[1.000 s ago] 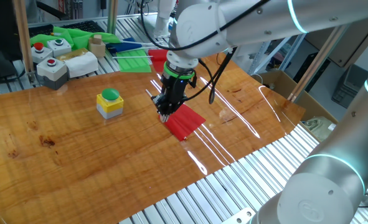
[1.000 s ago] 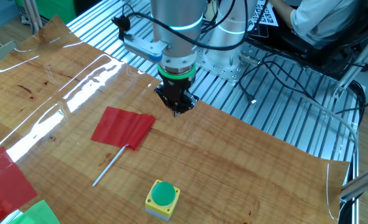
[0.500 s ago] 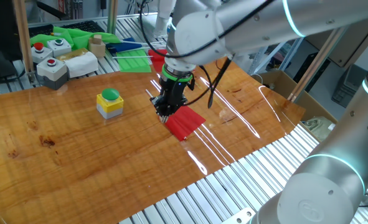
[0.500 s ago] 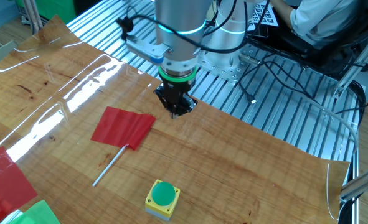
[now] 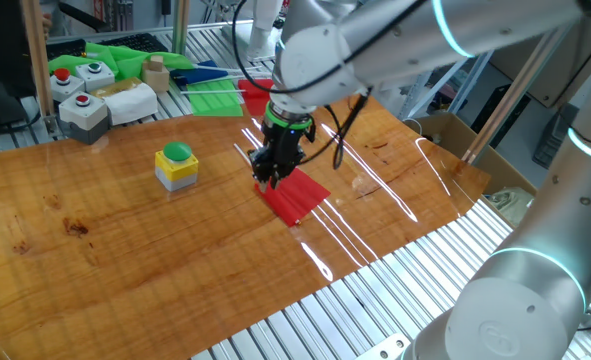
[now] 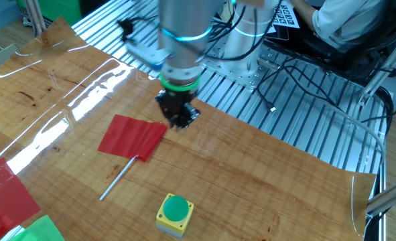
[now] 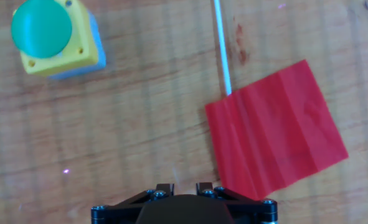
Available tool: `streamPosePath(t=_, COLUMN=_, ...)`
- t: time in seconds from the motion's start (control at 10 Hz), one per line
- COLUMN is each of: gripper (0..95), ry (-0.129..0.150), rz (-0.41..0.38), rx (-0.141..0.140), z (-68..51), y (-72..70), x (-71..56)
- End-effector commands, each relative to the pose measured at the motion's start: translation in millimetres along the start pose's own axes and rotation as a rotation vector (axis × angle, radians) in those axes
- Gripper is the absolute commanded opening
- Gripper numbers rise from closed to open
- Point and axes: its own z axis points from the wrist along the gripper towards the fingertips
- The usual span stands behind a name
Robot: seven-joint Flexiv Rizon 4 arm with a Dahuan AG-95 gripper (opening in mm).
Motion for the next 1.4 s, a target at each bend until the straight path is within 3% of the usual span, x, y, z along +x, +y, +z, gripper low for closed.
streamPosePath(t=0.1, gripper=19.0, ry=-0.007, rz=0.014, rx=0.006, z=-1.5, y=1.1, x=-8.6)
streamPosePath(t=0.4, gripper=19.0, ry=-0.018, rz=0.06, rx=0.008, z=1.7, y=2.8, x=-34.6)
streamPosePath(t=0.5, gripper=38.0, ry=-0.015, rz=0.063, rx=0.009, z=1.8, y=2.7, x=-38.9)
streamPosePath(t=1.4, gripper=38.0, ry=-0.024, rz=0.029, rx=0.033, z=17.4, y=-19.4, x=-85.4)
